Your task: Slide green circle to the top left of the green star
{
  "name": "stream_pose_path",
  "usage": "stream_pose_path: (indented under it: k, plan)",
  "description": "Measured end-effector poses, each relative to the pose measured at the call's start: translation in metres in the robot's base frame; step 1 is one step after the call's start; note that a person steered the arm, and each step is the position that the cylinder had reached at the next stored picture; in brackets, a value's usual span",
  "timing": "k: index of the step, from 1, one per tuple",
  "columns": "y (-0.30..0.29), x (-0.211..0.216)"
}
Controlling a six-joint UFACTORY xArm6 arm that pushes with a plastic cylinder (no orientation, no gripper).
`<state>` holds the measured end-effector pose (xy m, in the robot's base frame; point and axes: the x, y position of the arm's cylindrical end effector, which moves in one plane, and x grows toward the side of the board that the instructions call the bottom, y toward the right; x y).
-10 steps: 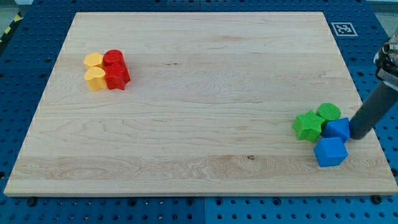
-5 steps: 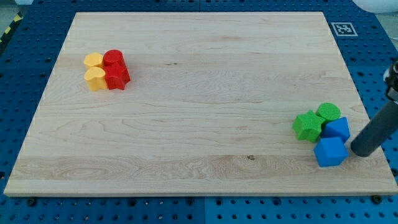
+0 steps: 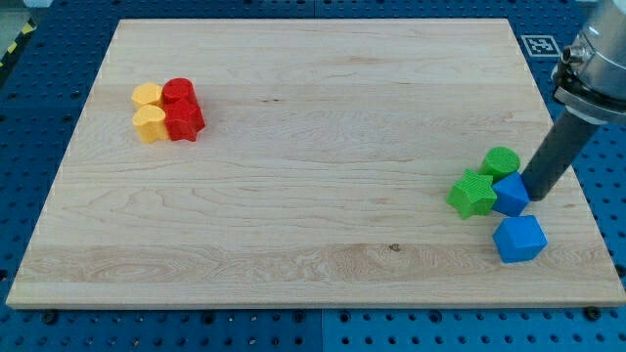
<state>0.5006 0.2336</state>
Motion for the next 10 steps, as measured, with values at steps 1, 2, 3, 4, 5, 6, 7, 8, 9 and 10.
stream_pose_path:
  k: [1, 2, 3, 4, 5, 6, 7, 8, 9, 10]
  plan:
    - [-0.001, -0.003]
    - [-0.001, -0.005]
    - [-0.001, -0.02]
    - [-0.001, -0.027]
    - [-0.001, -0.034]
    - [-0.001, -0.041]
    - [-0.001, -0.041]
    - [-0.001, -0.037]
    - [-0.004, -0.036]
    - [-0.019, -0.036]
